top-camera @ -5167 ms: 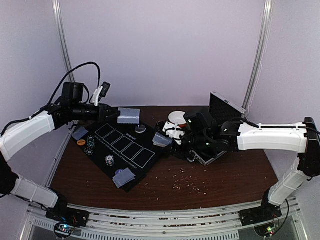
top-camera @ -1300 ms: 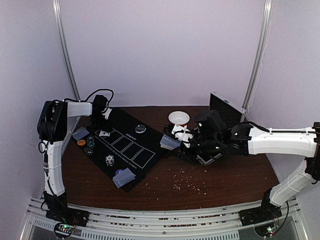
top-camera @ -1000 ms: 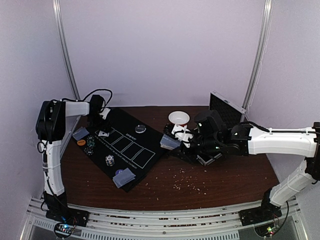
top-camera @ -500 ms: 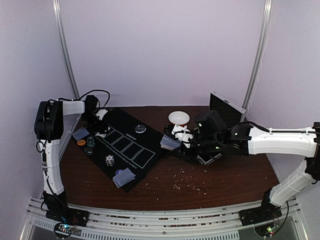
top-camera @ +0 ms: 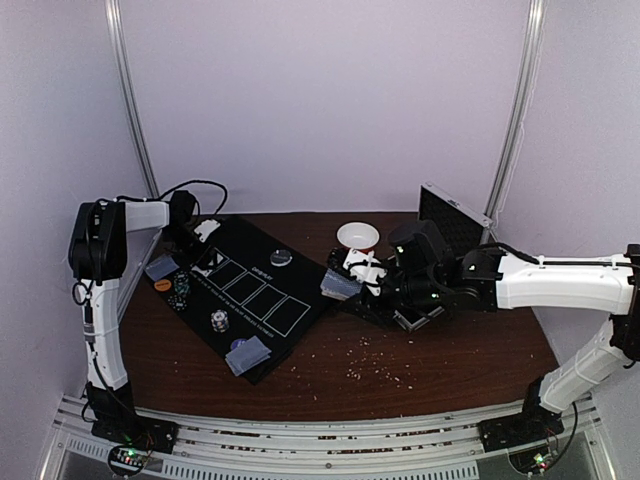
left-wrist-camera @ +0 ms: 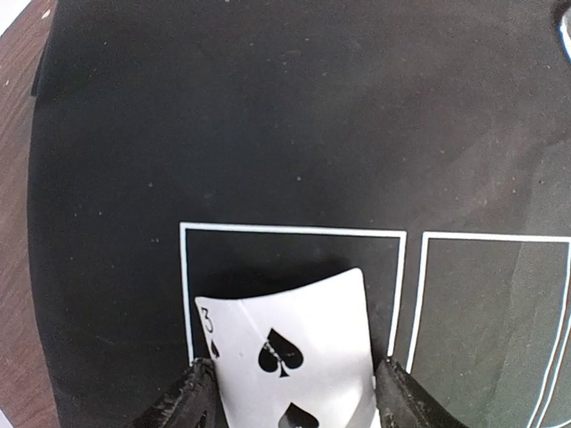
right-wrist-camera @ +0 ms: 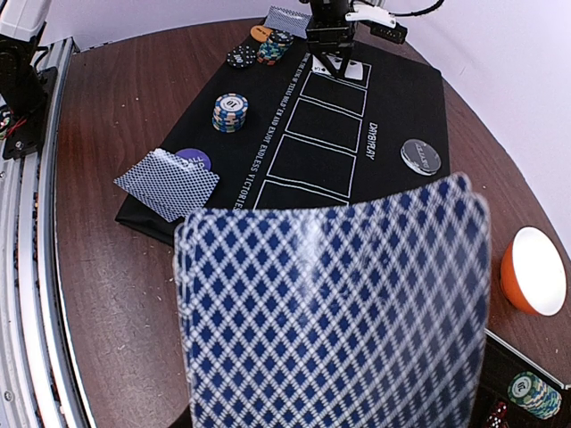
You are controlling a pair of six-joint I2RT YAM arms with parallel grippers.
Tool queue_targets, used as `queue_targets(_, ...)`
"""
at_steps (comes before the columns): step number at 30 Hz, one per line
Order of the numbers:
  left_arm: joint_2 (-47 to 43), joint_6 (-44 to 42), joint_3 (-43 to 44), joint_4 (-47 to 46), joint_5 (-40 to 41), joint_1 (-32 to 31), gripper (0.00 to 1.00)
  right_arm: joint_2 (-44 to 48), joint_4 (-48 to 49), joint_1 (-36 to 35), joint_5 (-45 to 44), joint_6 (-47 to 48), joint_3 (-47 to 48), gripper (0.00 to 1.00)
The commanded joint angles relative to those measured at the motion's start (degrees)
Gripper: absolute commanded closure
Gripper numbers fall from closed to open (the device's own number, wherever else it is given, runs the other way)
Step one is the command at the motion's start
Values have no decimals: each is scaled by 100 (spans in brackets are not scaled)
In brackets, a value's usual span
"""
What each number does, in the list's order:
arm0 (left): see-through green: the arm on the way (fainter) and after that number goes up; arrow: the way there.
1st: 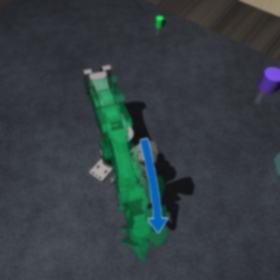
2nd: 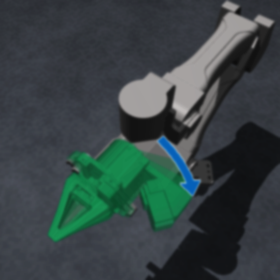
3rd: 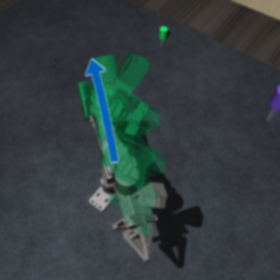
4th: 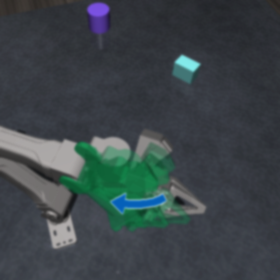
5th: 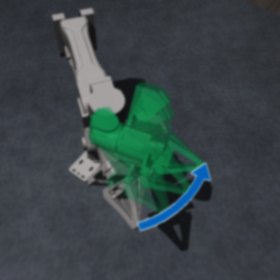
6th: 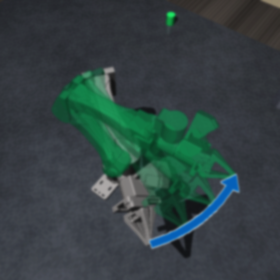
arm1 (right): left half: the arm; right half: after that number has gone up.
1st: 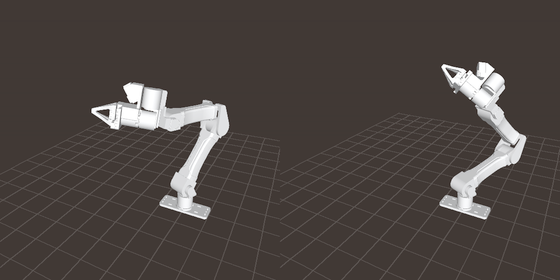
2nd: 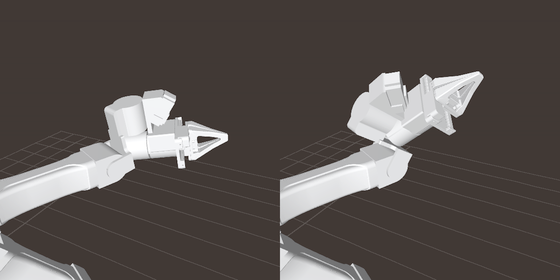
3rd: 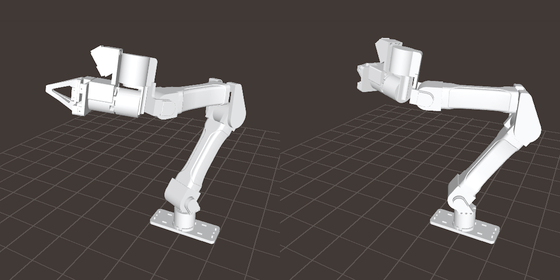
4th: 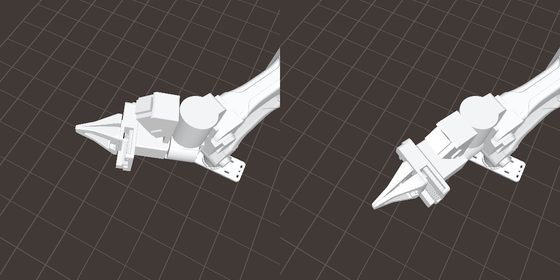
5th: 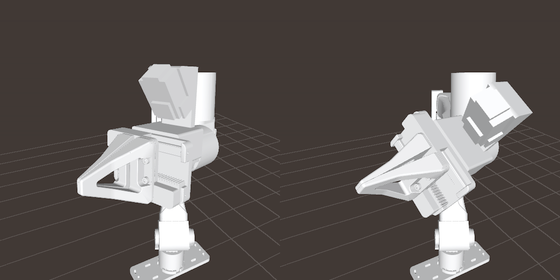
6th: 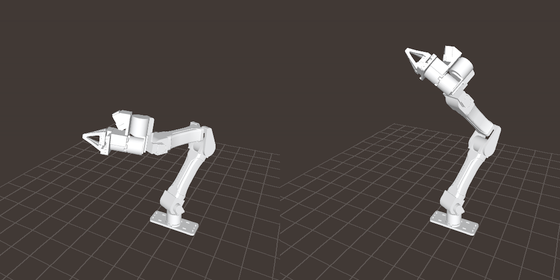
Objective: Distribute texas hold em gaming equipment
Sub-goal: Adjust the poker card in the community card area.
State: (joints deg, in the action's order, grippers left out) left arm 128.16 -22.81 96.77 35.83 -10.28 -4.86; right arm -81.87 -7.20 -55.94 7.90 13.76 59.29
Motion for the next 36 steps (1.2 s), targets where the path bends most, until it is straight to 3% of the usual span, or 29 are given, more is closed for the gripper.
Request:
queue_targets(1,0,-378,-32,126,-133,-54,36,0,-31,27,-39,35,181,61)
queue_targets(21,-720,-622,-471,-747,47,-266,28,18,-44,22,-60,15,171,61)
queue_targets(26,-1166,-164,-460,-1214,425,-277,26,55,-61,26,-69,13,180,61)
queue_targets(31,-2107,422,-646,-1565,184,-536,24,68,-32,27,-100,4,191,61)
queue_targets(34,-2300,177,-840,-1671,1195,-722,21,53,-74,22,-80,14,240,61)
queue_targets(36,-1997,66,-639,-1269,1922,-705,20,71,-57,22,-61,15,230,61)
